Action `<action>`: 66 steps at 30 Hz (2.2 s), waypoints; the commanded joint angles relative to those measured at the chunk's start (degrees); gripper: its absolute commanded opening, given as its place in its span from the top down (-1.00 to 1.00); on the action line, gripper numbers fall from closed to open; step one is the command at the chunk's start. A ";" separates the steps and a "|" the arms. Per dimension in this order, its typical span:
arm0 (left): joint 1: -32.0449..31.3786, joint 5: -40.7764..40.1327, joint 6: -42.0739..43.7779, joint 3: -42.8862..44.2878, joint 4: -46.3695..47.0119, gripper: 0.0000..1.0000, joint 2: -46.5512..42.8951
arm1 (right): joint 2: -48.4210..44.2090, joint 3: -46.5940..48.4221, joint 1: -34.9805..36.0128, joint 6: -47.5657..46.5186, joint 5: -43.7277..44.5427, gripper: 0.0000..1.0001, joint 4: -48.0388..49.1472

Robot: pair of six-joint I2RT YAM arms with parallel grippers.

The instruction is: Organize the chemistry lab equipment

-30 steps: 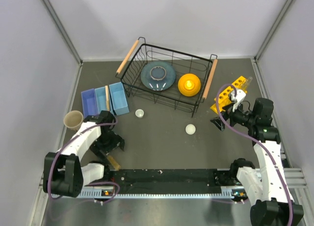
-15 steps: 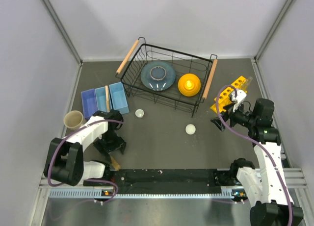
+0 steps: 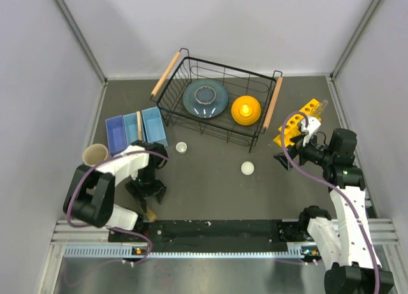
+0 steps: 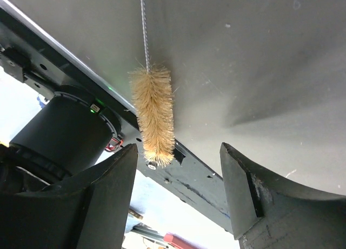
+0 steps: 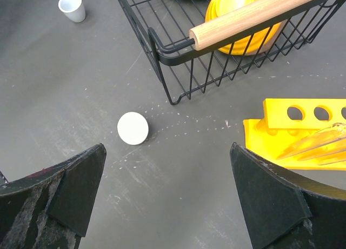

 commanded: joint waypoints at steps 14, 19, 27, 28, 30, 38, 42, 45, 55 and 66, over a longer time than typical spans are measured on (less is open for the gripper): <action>-2.91 3.42 -6.11 -5.24 8.63 0.40 7.10 | -2.76 1.28 0.35 0.18 -0.39 -0.97 1.24; -3.09 2.54 -6.65 -4.80 8.28 0.53 6.82 | -2.76 1.19 0.26 0.27 -0.48 -0.97 1.33; -5.19 -6.76 -6.46 4.86 -2.78 0.46 6.83 | -2.67 1.10 0.26 0.18 -1.00 -0.98 1.33; -5.46 -7.65 -6.73 6.69 -4.02 0.26 5.61 | -2.59 1.10 0.35 0.18 -1.09 -0.98 1.24; -5.46 -8.89 -7.60 7.76 -6.56 0.02 4.37 | -2.50 1.10 0.35 0.18 -1.09 -0.97 1.33; -0.90 -10.03 -8.93 5.66 -6.32 -0.36 3.83 | -3.02 1.01 0.35 0.18 -1.09 -0.98 1.24; 3.76 -10.82 -9.63 4.43 -6.49 -0.42 3.22 | -3.29 1.01 0.35 0.18 -1.27 -0.97 1.24; 5.96 -10.82 -11.21 4.08 -6.14 -0.50 2.34 | -3.46 1.01 0.35 0.27 -1.18 -0.98 1.24; 11.06 -13.90 -5.77 9.17 -6.76 -0.42 14.11 | -4.52 1.19 0.35 0.18 -0.22 -0.97 1.24; 10.98 -6.52 -1.55 4.43 1.86 1.00 14.12 | -4.43 1.19 0.35 0.00 0.31 -0.97 1.24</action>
